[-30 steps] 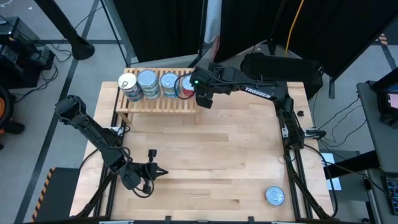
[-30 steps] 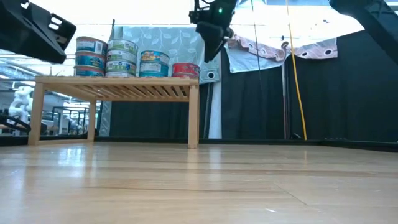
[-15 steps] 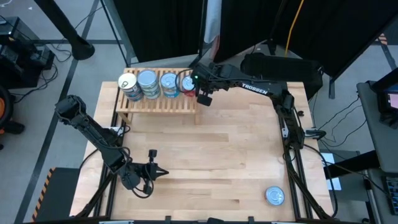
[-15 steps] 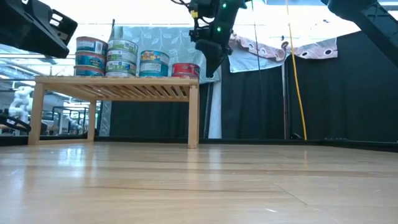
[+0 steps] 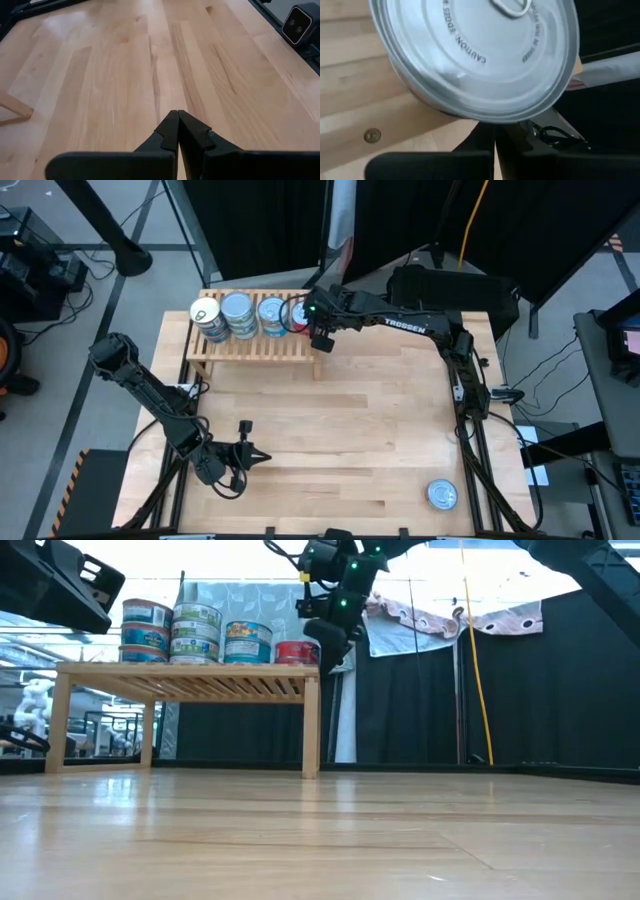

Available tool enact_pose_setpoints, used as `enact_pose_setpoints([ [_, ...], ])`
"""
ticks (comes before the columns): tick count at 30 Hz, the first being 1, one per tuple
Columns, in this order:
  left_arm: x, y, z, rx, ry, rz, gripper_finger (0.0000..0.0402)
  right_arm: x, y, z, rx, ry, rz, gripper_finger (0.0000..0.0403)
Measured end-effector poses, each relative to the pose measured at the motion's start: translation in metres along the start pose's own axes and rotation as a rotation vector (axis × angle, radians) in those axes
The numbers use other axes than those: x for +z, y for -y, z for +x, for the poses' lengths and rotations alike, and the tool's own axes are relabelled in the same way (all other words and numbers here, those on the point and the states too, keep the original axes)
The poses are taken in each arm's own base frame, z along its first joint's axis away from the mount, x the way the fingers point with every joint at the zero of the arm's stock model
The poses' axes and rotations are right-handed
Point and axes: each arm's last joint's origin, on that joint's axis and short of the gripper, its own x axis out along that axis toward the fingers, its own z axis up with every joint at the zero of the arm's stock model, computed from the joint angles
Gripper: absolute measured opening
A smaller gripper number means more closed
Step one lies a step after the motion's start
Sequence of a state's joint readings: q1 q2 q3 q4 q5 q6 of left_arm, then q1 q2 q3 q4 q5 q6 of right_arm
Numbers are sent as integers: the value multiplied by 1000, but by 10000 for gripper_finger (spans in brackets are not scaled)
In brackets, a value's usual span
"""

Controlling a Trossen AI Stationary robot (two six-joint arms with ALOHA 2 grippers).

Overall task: Stack canned seafood by type on shelf
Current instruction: Stack the red can on top of the other red can

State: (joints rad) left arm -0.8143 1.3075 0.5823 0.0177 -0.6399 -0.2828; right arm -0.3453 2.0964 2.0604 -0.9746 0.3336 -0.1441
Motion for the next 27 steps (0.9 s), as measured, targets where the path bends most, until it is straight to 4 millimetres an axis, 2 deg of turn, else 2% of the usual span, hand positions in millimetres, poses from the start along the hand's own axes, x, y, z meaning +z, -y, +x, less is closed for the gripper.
enact_pose_setpoints([
  [12,0,0,0,0,-1,2,11,2,-9,-3,25,18,-9,0],
  [17,0,0,0,0,-1,2,11,-3,-12,-11,17,-54,-12,0],
  [20,0,0,0,0,-1,3,11,-8,-17,-31,0,-140,-10,0],
  [23,0,0,0,1,-3,4,11,-13,-25,-62,13,-217,26,0],
  [25,0,0,0,-4,-4,3,11,-18,-36,-84,25,-278,68,0],
  [27,0,1,0,-20,-7,0,11,-18,-55,-105,63,-248,134,0],
])
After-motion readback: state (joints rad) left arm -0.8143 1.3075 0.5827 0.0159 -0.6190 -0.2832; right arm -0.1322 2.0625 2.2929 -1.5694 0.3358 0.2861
